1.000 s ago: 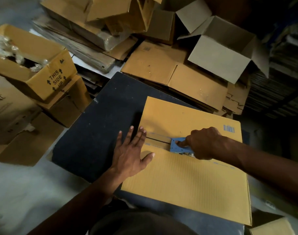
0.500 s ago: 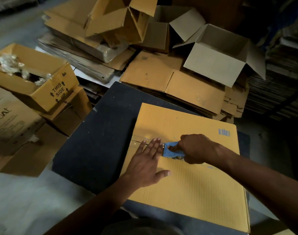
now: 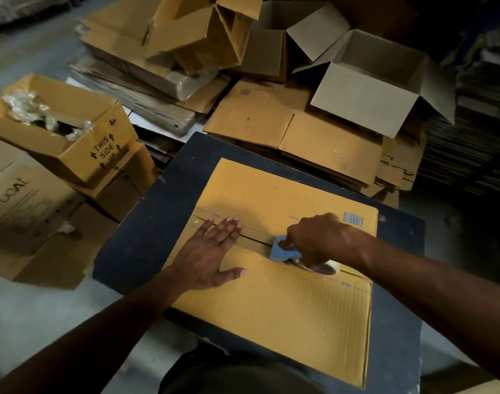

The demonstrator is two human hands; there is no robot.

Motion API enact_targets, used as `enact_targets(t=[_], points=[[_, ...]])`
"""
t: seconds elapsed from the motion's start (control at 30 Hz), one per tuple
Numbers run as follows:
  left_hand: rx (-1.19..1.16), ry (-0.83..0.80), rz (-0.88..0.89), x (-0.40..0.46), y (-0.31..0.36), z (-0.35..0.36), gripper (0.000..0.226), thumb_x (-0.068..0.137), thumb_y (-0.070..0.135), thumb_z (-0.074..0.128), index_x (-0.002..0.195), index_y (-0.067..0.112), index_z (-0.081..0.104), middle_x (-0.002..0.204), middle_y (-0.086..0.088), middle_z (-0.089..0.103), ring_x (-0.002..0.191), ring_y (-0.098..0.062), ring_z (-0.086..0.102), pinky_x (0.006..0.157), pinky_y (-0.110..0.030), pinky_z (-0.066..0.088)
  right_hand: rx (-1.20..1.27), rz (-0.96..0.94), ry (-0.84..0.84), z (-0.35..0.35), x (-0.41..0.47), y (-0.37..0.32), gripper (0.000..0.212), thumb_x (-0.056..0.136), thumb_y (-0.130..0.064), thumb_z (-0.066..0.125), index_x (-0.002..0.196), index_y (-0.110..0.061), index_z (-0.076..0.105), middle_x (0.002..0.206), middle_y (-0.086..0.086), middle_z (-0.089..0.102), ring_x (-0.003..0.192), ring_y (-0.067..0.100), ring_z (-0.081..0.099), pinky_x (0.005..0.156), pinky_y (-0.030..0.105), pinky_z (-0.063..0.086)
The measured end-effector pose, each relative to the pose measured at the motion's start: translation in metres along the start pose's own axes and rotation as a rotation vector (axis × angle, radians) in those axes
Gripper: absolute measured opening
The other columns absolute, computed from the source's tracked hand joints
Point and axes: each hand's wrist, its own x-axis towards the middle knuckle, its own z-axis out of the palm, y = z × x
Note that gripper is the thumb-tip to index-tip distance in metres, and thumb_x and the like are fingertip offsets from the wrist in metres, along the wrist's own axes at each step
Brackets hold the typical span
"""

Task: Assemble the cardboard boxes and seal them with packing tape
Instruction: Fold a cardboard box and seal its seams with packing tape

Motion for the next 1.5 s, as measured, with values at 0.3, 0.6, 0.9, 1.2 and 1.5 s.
enact_targets(t=[0.3,0.6,0.9,1.2,1.5], points=[[-0.001,0.006,-0.016,0.000,0.004,-0.001,0.103,0.094,0.086,0.014,0.165,0.014,-0.005,0.172,-0.003,-0.013,0.159,-0.016,-0.013,0.129,-0.048,0.001,0.041,0.051,0.056,0.033,-0.032,0.027,0.068,0.094,-0.027,0.066,0.154,-0.044,0.038,0.117,-0.001,0.061,0.097,0.022,0.064,0.066,0.034,0.041],[-0.007,-0.004,-0.013,-0.002,0.004,-0.001,0.103,0.094,0.087,0.014,0.165,0.015,-0.006,0.172,-0.001,-0.014,0.159,-0.014,-0.015,0.129,-0.047,0.001,0.018,0.049,0.052,0.038,-0.037,0.027,0.069,0.098,-0.027,0.063,0.155,-0.049,0.032,0.119,-0.001,0.062,0.098,0.022,0.064,0.068,0.034,0.043],[-0.050,-0.015,-0.052,0.004,0.036,-0.008,0.120,0.087,0.094,0.019,0.163,0.004,-0.006,0.171,-0.013,-0.015,0.159,-0.028,-0.014,0.125,-0.056,-0.003,-0.005,0.056,0.036,0.043,-0.026,0.026,0.063,0.100,-0.027,0.062,0.155,-0.045,0.037,0.121,0.001,0.063,0.104,0.026,0.064,0.071,0.036,0.040],[-0.135,-0.101,0.039,0.037,0.119,-0.010,0.114,0.087,0.094,0.012,0.163,0.014,-0.013,0.169,-0.006,-0.023,0.158,-0.021,-0.020,0.123,-0.057,-0.015,0.089,0.011,0.056,0.051,-0.026,0.031,0.065,0.095,-0.025,0.067,0.154,-0.040,0.042,0.121,0.005,0.061,0.102,0.026,0.063,0.080,0.039,0.055],[-0.043,0.030,0.057,-0.011,0.016,0.000,0.099,0.095,0.084,0.030,0.166,0.017,0.011,0.174,0.000,0.005,0.160,-0.014,0.004,0.127,-0.045,0.006,0.027,-0.036,0.070,0.003,0.013,-0.033,0.040,0.092,-0.031,0.068,0.131,-0.023,0.062,0.098,0.002,0.061,0.080,0.024,0.057,0.061,0.034,0.037]])
